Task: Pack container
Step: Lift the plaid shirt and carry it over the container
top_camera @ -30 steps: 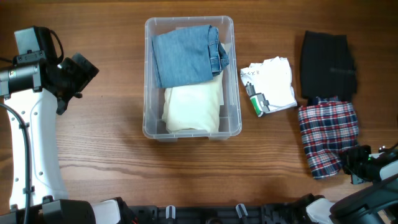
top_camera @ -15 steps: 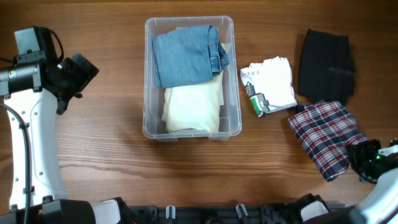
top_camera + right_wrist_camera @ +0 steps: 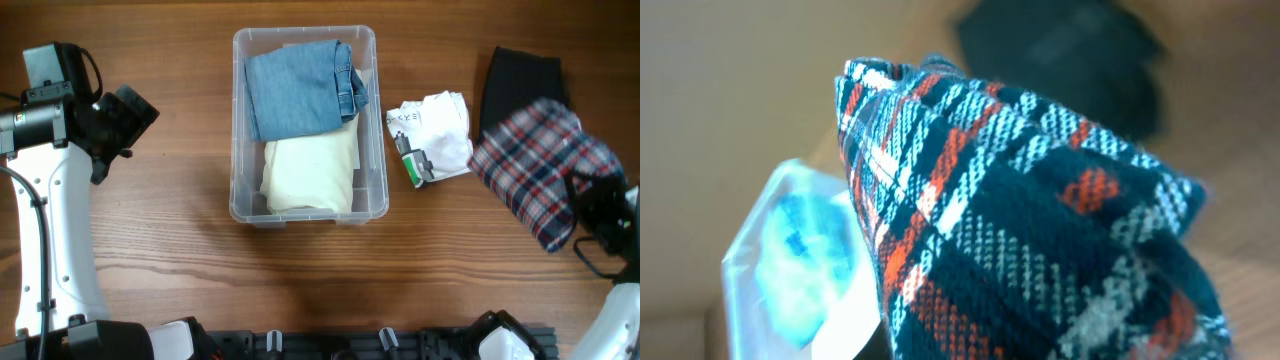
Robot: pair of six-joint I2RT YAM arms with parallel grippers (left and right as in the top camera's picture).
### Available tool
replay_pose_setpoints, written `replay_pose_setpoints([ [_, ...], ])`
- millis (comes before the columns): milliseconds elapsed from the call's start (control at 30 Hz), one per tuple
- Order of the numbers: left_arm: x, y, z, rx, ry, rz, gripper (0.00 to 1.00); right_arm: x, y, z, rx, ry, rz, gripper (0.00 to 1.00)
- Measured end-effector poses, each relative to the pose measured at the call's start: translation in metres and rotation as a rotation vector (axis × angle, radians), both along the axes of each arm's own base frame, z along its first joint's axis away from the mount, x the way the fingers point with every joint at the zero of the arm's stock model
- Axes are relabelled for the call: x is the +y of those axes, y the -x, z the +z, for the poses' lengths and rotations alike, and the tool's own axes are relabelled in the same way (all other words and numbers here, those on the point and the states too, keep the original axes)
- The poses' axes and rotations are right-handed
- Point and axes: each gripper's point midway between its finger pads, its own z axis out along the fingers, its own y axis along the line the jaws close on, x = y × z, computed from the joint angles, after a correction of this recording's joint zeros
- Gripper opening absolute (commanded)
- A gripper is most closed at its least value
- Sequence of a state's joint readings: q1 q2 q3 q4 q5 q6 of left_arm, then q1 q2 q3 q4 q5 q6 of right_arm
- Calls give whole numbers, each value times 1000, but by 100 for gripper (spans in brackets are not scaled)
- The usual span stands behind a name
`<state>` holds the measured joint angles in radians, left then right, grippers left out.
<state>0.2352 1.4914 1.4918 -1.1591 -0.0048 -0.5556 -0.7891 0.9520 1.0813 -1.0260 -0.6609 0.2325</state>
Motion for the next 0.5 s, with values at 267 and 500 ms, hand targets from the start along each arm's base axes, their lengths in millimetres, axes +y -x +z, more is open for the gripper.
replay_pose_setpoints([
  [267,0,0,0,0,0,0,100,82,-42,82,-120,126,364,4],
  [500,0,0,0,0,0,0,100,168,-74,102,-152,153,639,4],
])
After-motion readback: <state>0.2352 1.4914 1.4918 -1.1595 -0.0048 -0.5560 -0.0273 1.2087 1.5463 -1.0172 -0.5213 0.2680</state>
